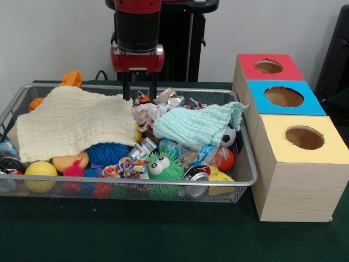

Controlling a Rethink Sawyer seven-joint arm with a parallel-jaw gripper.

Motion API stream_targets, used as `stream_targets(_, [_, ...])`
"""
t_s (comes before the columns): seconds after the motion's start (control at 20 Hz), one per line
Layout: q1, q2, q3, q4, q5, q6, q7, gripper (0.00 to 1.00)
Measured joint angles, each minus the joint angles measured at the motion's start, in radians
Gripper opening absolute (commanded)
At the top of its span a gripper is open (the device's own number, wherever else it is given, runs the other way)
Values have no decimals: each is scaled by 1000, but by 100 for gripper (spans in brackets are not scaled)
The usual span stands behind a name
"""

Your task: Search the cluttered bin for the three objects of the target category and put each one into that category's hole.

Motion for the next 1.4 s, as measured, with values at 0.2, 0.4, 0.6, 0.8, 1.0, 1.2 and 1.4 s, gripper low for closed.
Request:
stream_targets(0.2, [2, -25, 0, 10, 0, 0, 0, 100])
stream_targets(0.4, [12, -26, 0, 12, 0, 0, 0, 100])
stream_targets(0.6, [29, -23, 0, 13, 0, 0, 0, 100])
stream_targets(0.8, [41, -22, 0, 13, 0, 0, 0, 100])
stream_targets(1.0, [45, -16, 0, 13, -5, -9, 0, 100])
stream_targets(1.2, [45, 3, -1, 13, -18, -33, 0, 100])
stream_targets(1.4, [44, 28, -1, 13, -36, -62, 0, 100])
